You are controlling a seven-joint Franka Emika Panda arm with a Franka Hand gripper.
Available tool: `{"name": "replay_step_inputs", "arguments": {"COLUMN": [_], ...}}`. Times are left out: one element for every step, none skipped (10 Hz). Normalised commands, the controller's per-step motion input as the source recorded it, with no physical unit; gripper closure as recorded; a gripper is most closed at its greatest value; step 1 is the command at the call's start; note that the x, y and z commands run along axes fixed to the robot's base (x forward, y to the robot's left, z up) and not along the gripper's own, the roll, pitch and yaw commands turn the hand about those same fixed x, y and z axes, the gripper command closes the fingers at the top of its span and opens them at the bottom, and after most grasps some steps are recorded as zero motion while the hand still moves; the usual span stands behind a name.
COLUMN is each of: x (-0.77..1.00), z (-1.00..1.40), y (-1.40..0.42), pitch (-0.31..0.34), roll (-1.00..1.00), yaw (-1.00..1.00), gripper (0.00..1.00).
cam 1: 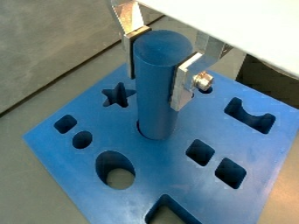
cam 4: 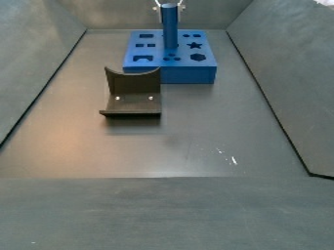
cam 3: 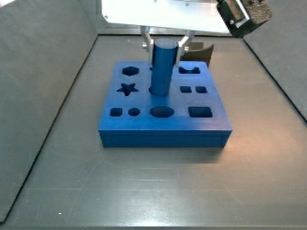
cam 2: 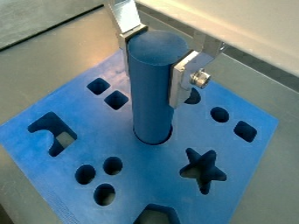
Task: Insert the round object.
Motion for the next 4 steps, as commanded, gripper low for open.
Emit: {"name": "replay_step_inputs", "arguments": {"x": [0.20,0.02,0.04,0.00], "z": [-0.25,-0.22,-0.04,0.00], "y": [-0.03,0.00,0.01,0.00], "pitch": [0.020,-0.026,0.000,0.000], "roll": [0.00,-0.11,-0.03,-0.01], "yaw": [-0.10,-0.05,-0.01,0.00], "gripper": [1.00,1.00,1.00,1.00]}}
